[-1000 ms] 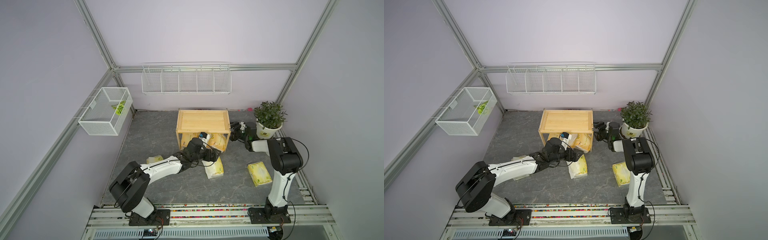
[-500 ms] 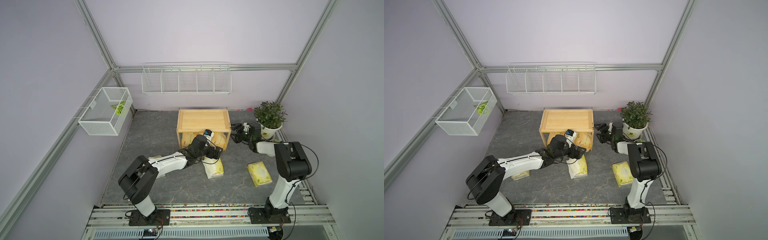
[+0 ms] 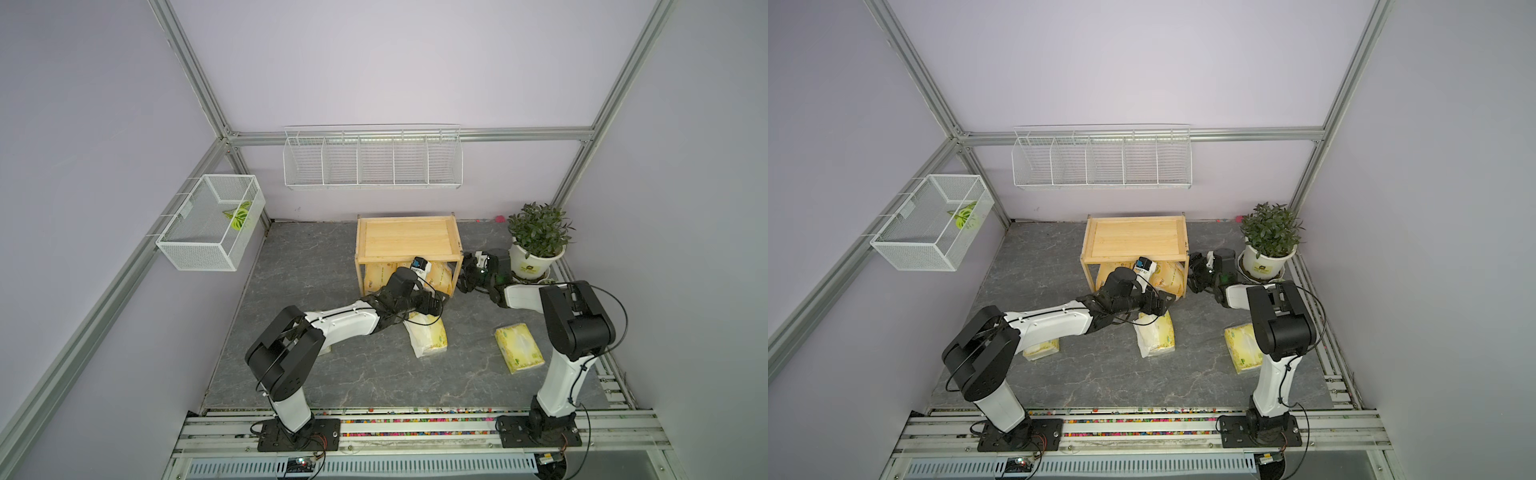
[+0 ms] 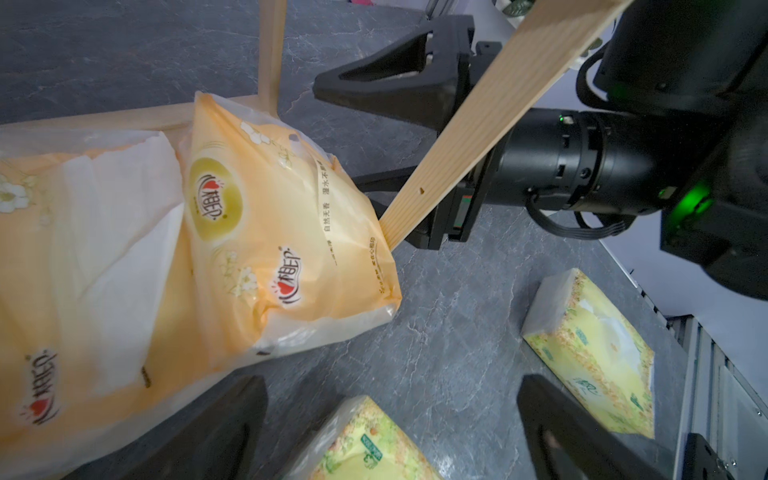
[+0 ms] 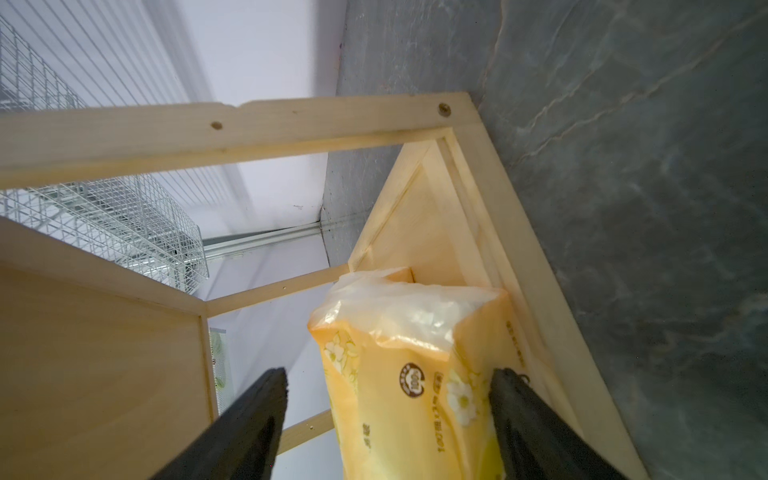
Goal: Place the tissue boxes on the shelf by color
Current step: Adjust the box of tissues on the shelf.
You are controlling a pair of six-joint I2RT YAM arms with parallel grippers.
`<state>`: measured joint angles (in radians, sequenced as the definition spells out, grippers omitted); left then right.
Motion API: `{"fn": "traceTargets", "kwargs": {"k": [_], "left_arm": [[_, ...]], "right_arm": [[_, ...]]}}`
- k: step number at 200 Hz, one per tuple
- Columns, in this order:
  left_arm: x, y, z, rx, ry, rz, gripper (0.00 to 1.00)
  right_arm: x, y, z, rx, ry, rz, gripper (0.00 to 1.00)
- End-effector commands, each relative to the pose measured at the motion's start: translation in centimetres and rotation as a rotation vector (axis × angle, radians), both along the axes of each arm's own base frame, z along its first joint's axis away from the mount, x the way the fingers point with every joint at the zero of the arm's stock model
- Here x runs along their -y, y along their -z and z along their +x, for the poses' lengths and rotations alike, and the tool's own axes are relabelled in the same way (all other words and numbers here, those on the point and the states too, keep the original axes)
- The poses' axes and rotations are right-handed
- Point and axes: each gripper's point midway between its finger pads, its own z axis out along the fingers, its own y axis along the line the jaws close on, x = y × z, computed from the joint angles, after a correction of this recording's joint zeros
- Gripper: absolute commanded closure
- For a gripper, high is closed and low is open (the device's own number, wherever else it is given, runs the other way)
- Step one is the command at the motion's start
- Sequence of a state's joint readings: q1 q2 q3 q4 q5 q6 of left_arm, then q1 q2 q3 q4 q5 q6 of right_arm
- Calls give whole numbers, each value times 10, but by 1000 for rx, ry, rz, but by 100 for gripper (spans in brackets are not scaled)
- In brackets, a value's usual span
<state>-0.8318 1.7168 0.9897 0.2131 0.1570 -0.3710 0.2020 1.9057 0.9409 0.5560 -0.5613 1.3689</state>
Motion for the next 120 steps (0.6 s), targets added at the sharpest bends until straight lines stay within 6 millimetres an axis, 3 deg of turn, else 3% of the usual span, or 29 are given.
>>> {"fn": "traceTargets", "kwargs": {"k": [1, 65, 120], "left_arm": [[-8, -17, -7, 14, -20, -55, 0], [-53, -31, -24, 62, -113, -48, 0], [-59, -17, -24, 27, -150, -33, 0]], "right_arm": [[-17, -12, -11, 20, -39, 10, 18], [-43, -14, -61, 19, -58, 6, 18], [-23, -6, -58, 6, -20, -78, 18]]}}
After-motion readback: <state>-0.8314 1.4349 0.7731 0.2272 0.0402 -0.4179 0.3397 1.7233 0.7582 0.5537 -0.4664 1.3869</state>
